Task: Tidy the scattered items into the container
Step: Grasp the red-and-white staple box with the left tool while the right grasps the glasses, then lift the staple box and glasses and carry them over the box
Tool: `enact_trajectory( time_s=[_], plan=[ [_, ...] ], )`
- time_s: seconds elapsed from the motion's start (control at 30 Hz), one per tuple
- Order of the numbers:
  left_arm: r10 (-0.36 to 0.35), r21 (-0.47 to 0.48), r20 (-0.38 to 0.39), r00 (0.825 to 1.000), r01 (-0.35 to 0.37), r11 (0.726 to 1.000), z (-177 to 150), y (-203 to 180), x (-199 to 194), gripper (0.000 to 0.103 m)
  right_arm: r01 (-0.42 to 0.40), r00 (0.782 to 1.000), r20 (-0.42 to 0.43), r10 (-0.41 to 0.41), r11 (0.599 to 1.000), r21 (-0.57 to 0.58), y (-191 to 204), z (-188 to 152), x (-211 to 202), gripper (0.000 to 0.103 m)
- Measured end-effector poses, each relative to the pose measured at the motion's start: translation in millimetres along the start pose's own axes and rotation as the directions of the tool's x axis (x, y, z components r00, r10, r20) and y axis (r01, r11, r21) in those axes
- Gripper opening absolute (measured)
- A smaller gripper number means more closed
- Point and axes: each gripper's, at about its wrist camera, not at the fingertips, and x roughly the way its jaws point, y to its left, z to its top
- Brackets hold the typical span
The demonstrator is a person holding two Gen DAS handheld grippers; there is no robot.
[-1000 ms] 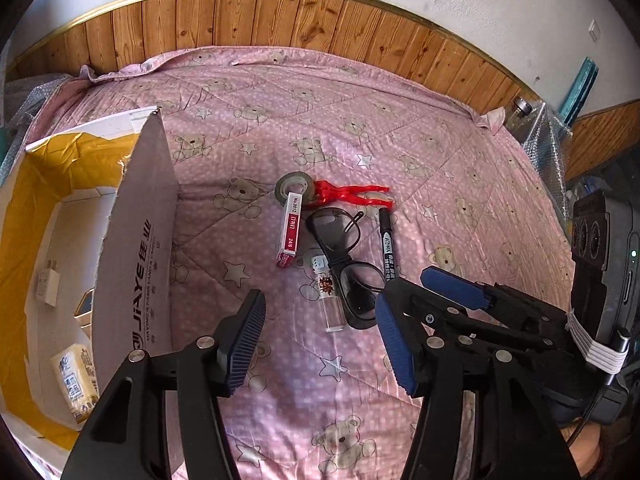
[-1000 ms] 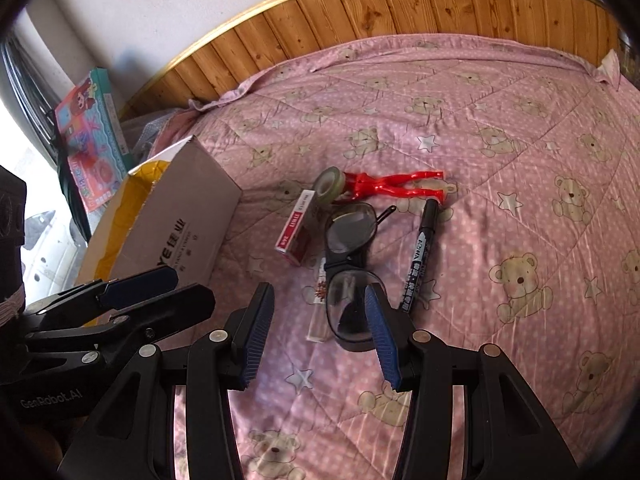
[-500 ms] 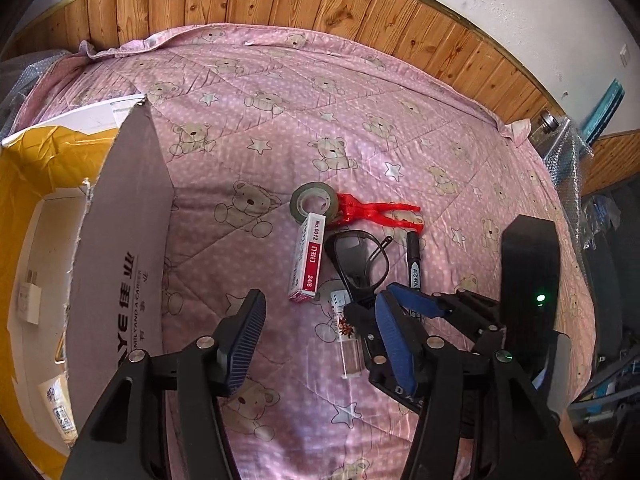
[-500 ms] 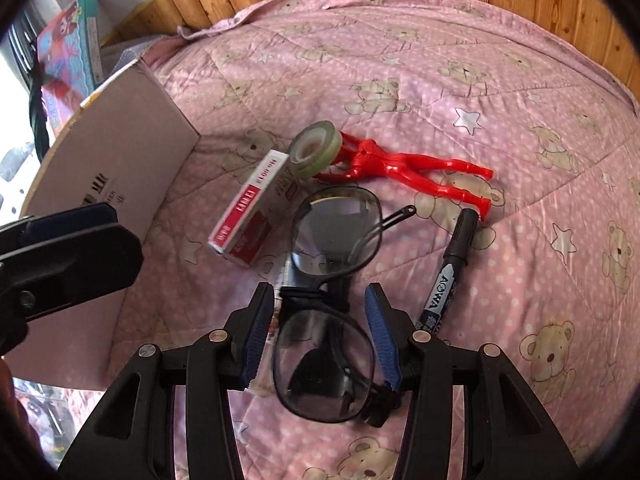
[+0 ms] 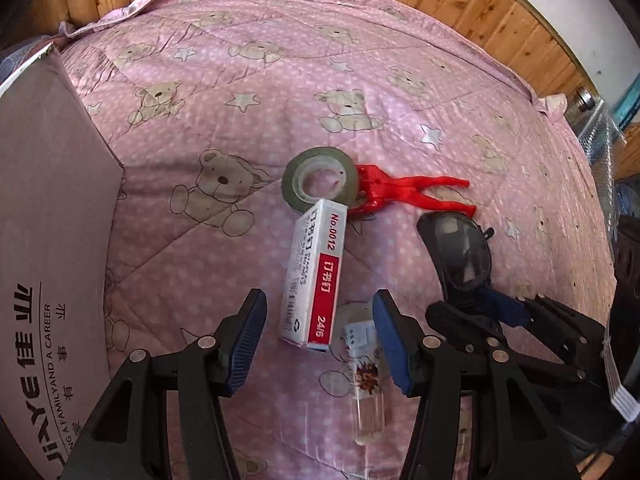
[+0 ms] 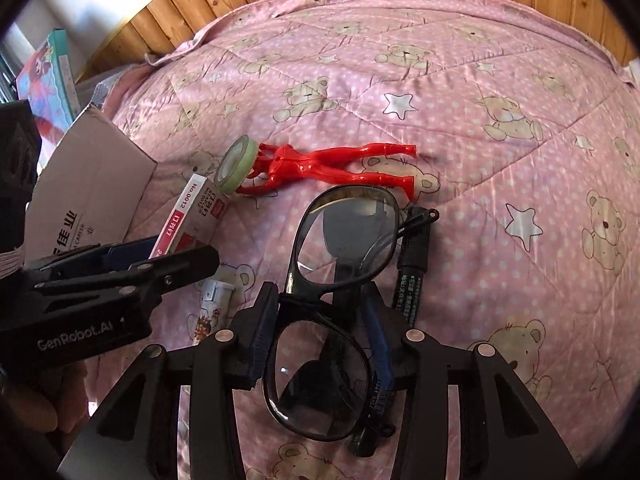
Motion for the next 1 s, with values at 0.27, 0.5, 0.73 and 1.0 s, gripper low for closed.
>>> enact_trajectory(
  time_s=[0.27, 0.5, 0.73, 1.0],
  plan=[
    [-0.005, 0.01, 0.065, 0.998, 0.004, 1.0, -2.3, 4.0, -15.2, 0.015, -0.066, 0.997, 0.034, 0.064, 0.995, 0.071, -9.7, -5.8, -16.9, 0.04],
    [-0.054, 0.015, 0.099, 0.994, 0.053, 0.998, -8.6, -6.0, -45.9, 0.015, -0.119, 0.991, 0.073, 0.112, 0.988, 0.096, -5.9, -10.9, -40.1, 0.04],
    [-0.078, 0.026, 0.127, 0.989, 0.075, 0.997, -22.6, -16.1, -72.1, 0.015, -0.127, 0.988, 0.102, 0.118, 0.989, 0.079, 10.6, -19.3, -64.3, 0.04],
    [-0.073, 0.046, 0.179, 0.981, 0.066, 0.997, -45.5, -17.6, -107.7, 0.015, -0.125, 0.985, 0.13, 0.117, 0.991, 0.055, 30.6, -29.4, -88.6, 0.04]
  ],
)
